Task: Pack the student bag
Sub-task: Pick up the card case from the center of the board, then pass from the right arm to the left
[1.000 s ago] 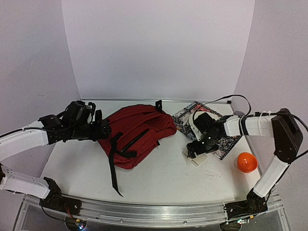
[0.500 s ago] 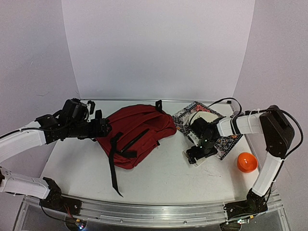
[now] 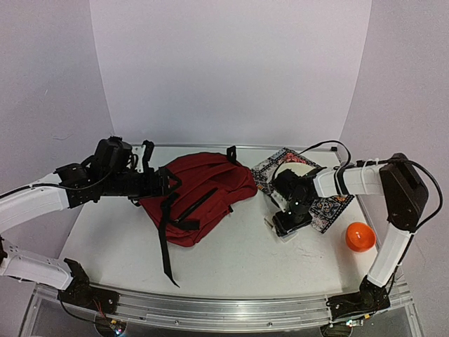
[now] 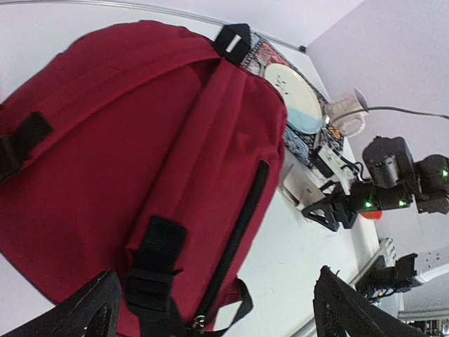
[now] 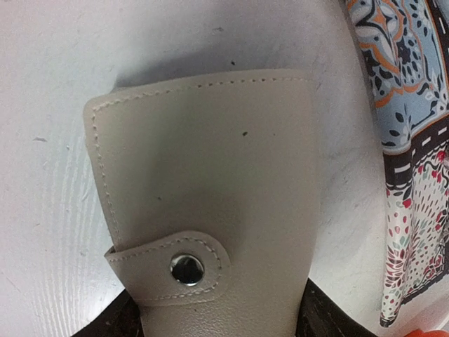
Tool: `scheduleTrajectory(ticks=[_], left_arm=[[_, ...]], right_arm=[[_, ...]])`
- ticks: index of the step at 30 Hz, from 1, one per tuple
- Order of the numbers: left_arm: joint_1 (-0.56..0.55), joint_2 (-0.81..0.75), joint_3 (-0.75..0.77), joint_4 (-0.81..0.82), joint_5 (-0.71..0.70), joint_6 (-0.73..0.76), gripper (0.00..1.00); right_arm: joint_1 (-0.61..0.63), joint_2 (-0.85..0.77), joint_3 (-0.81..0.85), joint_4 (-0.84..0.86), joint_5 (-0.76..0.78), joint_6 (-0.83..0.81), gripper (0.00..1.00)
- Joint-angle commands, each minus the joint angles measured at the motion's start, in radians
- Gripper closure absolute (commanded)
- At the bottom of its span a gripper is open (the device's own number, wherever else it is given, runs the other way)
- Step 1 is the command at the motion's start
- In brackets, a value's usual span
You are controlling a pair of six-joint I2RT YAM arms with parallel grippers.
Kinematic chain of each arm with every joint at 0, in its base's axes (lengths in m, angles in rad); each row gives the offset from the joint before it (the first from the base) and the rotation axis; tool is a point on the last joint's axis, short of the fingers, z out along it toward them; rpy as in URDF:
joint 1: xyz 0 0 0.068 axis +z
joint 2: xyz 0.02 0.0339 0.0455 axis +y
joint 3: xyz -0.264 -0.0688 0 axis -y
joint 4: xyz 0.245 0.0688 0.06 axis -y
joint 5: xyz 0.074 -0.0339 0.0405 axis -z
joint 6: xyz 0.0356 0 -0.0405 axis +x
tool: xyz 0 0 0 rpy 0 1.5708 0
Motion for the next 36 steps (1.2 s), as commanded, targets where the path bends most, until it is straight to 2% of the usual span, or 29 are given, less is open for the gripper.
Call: scheduleTrajectory(ticks=[1,13,24,28,32,36], left_arm=[[-0.08,0.05,0.052,0.138,0.052,-0.05,0.03],[-0.146,0.103,-0.029,0.4,0.059,-0.251,0.02],[-0.179,0.233,0.009,0.52,0.057,-0.298,0.04],[-0.196,0.28,0.037,0.529,0.059,-0.293,0.07],[-0.203,0.316,0.068,0.541,0.063,-0.285,0.17],[-0.212,0.332,0.083,0.588,0.079,-0.291,0.21]], right_arm=[[0.037,-0.056,0.03,-0.033,-0.03,0.038,0.37],[0.135,-0.208,0.028,0.115,0.023,0.153,0.36],[0.275,-0.318,0.05,0.297,0.099,0.229,0.37],[0.309,-0.355,0.052,0.361,0.118,0.23,0.37],[0.336,-0.371,0.047,0.422,0.122,0.223,0.37],[0.355,-0.367,0.052,0.461,0.123,0.214,0.36]])
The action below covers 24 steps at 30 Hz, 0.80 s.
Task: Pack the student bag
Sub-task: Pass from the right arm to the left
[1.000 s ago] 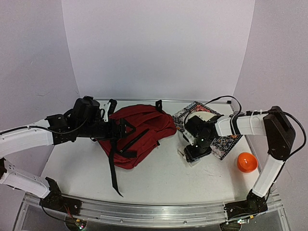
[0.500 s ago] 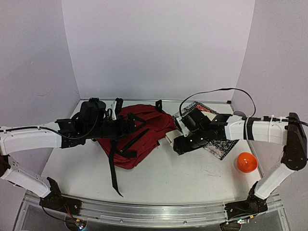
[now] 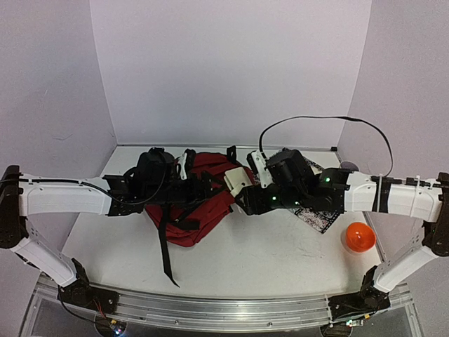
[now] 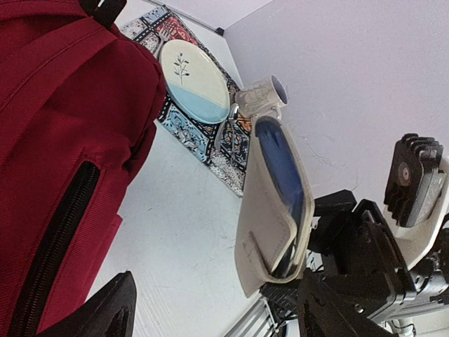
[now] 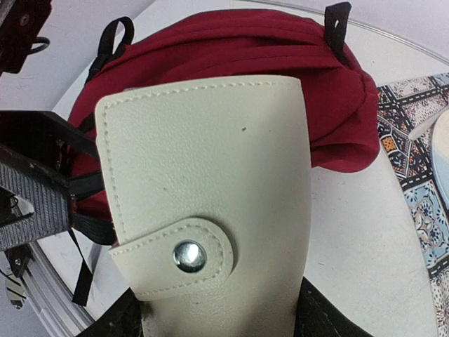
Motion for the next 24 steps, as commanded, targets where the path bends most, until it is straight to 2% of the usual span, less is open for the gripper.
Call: scheduleTrajectory(ticks=[1,9,12,16,21,24], left_arm=[[-0.011,0.008,0.058,0.113,0.024,-0.002,0.21],[-0.016,0.013,0.025,0.191,0.012,-0.038,0.24],[-0.016,0.009,0.02,0.211,0.0,-0.043,0.29],[-0.016,0.02,0.025,0.237,-0.003,-0.051,0.44],[-0.016,0.041,0.029,0.261,0.014,-0.061,0.72],[-0.015,0.033,0.019,0.271,0.01,-0.064,0.87]], right_arm=[[0.022,-0.024,0.04,0.089,0.033,-0.004,0.36],[0.043,-0.004,0.035,0.151,0.029,-0.009,0.36],[0.047,0.002,0.033,0.164,0.031,-0.01,0.36],[0.054,0.003,0.022,0.199,0.021,-0.017,0.36],[0.061,0.018,0.024,0.215,0.013,-0.032,0.35],[0.061,0.027,0.021,0.218,0.01,-0.036,0.32]])
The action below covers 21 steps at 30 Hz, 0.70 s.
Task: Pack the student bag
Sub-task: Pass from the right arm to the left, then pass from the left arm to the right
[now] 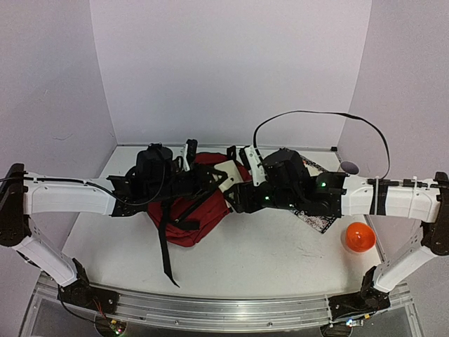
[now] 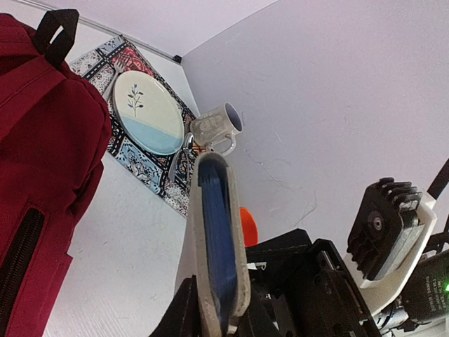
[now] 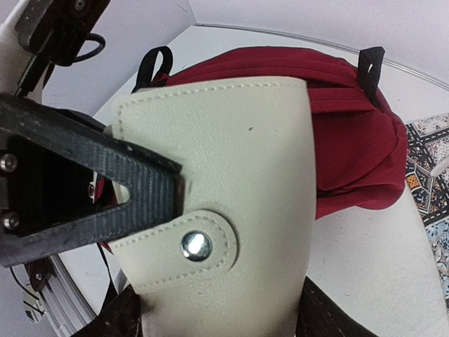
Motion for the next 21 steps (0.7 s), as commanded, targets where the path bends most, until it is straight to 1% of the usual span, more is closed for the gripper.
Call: scheduleTrajectory(ticks=[1,3,4,7,10,13,15,21], left_arm=[[-0.004,-0.005,0.005,0.063,0.003,-0.004,0.91],[-0.003,-0.018,-0.008,0.064,-0.007,0.003,0.99],[-0.001,-0.027,-0.014,0.064,-0.012,0.009,1.0],[0.01,-0.049,-0.038,0.064,-0.009,0.036,1.0],[0.033,-0.073,-0.054,0.062,0.041,0.079,1.0],[0.061,-0.103,-0.073,0.062,0.101,0.123,1.0],[0.083,-0.122,-0.085,0.061,0.147,0.152,1.0],[0.137,-0.147,-0.107,0.059,0.332,0.22,1.0]], right_arm=[[0.01,0.013,0.02,0.067,-0.003,-0.026,0.29],[0.01,0.012,0.015,0.067,-0.008,-0.034,0.24],[0.009,0.008,0.012,0.067,-0.011,-0.04,0.2],[0.008,-0.011,0.004,0.066,-0.029,-0.06,0.11],[-0.006,-0.037,-0.009,0.063,-0.08,-0.084,0.03],[-0.054,-0.066,-0.029,0.065,-0.189,-0.094,0.02],[-0.098,-0.084,-0.042,0.071,-0.31,-0.097,0.02],[-0.201,-0.111,-0.072,0.145,-0.6,-0.08,0.03]])
